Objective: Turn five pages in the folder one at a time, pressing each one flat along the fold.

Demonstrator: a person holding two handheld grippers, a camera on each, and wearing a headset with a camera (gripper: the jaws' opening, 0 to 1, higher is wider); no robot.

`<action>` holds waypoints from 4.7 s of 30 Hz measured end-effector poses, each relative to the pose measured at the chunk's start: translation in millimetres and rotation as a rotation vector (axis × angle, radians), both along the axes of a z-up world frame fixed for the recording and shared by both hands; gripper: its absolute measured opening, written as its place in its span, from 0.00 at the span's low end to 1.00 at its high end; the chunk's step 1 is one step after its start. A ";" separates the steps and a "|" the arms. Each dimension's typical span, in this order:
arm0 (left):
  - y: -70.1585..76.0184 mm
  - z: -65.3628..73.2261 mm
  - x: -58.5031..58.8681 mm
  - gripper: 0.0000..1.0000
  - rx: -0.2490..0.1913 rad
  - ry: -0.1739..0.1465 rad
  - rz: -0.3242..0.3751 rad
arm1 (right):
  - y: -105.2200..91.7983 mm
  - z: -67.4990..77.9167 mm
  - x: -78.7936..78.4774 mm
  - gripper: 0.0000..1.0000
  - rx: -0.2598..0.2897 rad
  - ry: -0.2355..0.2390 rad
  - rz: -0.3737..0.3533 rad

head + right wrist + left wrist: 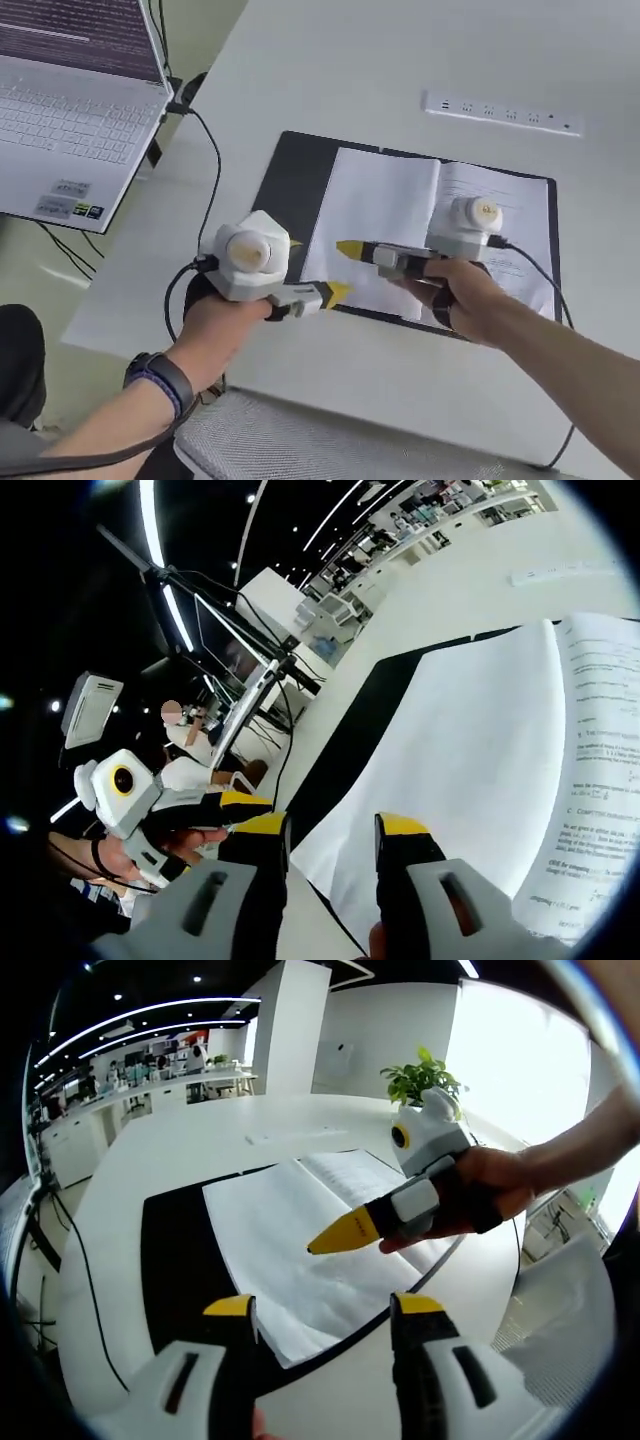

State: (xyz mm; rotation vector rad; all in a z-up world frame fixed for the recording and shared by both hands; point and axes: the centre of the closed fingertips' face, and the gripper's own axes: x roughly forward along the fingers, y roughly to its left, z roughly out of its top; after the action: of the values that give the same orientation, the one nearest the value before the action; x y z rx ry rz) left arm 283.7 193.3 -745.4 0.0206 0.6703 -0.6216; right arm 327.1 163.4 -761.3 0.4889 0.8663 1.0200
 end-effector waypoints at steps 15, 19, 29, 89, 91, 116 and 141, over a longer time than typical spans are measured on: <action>-16.2 -31.4 21.2 0.29 0.016 0.037 -0.021 | -61.2 18.1 2.8 0.31 -0.009 -0.033 -0.139; -16.4 -50.8 17.3 0.24 0.034 0.081 -0.020 | -65.1 14.6 5.9 0.30 -0.020 -0.029 -0.143; -11.4 -72.6 6.1 0.16 0.143 0.058 -0.046 | -69.2 6.8 25.0 0.25 -0.051 -0.030 -0.102; -12.4 -58.3 4.8 0.12 0.079 0.063 0.032 | -91.0 -43.5 194.5 0.00 0.070 0.051 -0.383; -12.3 -57.0 4.6 0.12 0.076 0.065 0.034 | -91.9 -45.8 204.5 0.00 0.062 0.045 -0.391; -11.6 -57.2 6.7 0.12 0.061 0.070 0.050 | -95.2 -49.7 210.5 0.00 0.001 -0.008 -0.366; -8.2 -69.1 11.7 0.12 0.042 0.065 0.060 | -82.5 -21.1 86.8 0.00 0.027 -0.016 -0.271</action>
State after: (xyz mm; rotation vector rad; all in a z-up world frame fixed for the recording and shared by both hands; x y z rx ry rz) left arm 295.4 185.1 -814.5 0.0199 0.7442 -0.5524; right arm 413.8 80.9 -782.5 0.6027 0.7500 0.7861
